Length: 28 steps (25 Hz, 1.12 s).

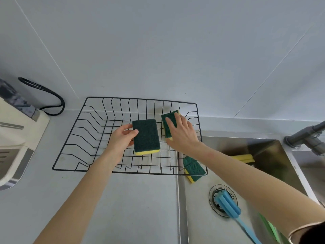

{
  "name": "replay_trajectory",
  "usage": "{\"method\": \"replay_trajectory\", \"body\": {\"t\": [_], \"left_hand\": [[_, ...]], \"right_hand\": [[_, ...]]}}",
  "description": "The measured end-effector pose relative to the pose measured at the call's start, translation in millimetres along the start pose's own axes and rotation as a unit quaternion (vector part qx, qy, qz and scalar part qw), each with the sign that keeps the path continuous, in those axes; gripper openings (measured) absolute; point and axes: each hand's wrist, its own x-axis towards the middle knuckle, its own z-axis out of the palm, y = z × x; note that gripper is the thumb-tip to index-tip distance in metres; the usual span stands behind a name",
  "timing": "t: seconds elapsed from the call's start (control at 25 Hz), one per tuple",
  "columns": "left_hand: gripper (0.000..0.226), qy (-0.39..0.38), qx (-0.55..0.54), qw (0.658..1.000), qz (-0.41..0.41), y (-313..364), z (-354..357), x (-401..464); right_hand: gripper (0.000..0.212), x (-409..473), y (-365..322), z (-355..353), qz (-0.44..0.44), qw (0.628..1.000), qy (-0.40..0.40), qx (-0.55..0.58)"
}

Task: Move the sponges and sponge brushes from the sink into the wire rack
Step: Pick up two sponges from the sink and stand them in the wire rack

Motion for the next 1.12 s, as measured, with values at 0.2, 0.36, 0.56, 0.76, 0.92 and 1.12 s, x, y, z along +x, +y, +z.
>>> {"method": "replay_trajectory", "body": {"t": [0.2,0.36,0.56,0.76,0.92,1.12], "left_hand": [[0.037,-0.002,-0.003,1.0,-0.001,-1.7,-1.3,1.5],[0.036,0.0,-0.003,1.0,-0.004,0.3,1.0,8.9],[0.036,-0.006,0.014,1.0,-0.003,4.9,10.5,28.0],[0.039,0.002,0.06,0.998,0.0,5.9,23.7,55.8],[0.038,0.002,0.091,0.996,-0.001,2.9,36.6,67.6],[0.036,0.002,0.11,0.994,0.02,3.0,43.9,74.3]], "right_hand": [[0.075,3.7,6.2,17.7,-0.005,0.997,-0.029,-0.072],[0.068,5.6,6.6,20.4,-0.005,0.994,0.006,-0.105],[0.059,11.1,9.5,17.6,-0.018,0.996,0.007,-0.092],[0.055,13.6,14.2,13.2,-0.034,0.998,-0.001,-0.06],[0.06,15.5,13.8,14.8,-0.031,0.999,-0.009,-0.043],[0.065,17.9,13.4,14.1,-0.017,0.999,-0.019,-0.026]]}}
